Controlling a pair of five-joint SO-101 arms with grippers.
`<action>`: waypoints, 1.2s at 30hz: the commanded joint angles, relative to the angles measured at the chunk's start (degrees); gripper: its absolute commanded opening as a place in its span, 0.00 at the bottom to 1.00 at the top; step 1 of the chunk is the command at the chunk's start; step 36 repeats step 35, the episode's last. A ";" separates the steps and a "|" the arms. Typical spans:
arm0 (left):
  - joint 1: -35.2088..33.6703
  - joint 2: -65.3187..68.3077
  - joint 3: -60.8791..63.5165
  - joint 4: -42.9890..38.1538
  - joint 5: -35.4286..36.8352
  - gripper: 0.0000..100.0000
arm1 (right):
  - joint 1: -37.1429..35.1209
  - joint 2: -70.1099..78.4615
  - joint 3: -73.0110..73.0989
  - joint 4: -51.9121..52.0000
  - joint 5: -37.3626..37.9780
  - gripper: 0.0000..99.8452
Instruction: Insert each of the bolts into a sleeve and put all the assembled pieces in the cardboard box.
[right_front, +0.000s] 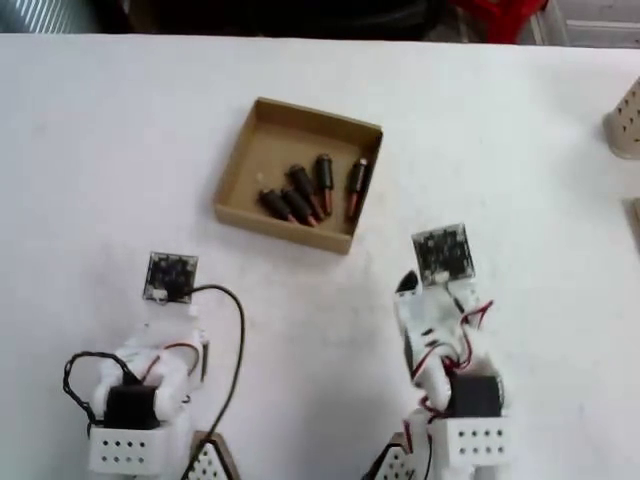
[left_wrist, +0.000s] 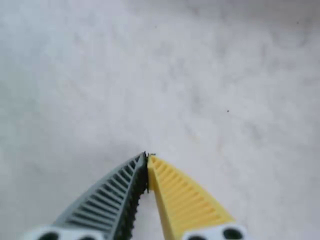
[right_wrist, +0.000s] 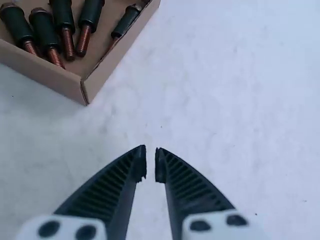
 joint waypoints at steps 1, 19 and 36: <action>0.22 -0.40 -0.09 -0.44 -0.70 0.02 | 0.04 -15.25 8.26 4.26 0.70 0.02; 0.31 -0.40 -0.09 -0.44 -0.70 0.02 | -2.42 -14.37 9.05 22.64 0.09 0.02; 0.31 -0.40 -0.09 -0.44 -0.70 0.02 | -1.98 -14.29 10.99 21.93 0.09 0.02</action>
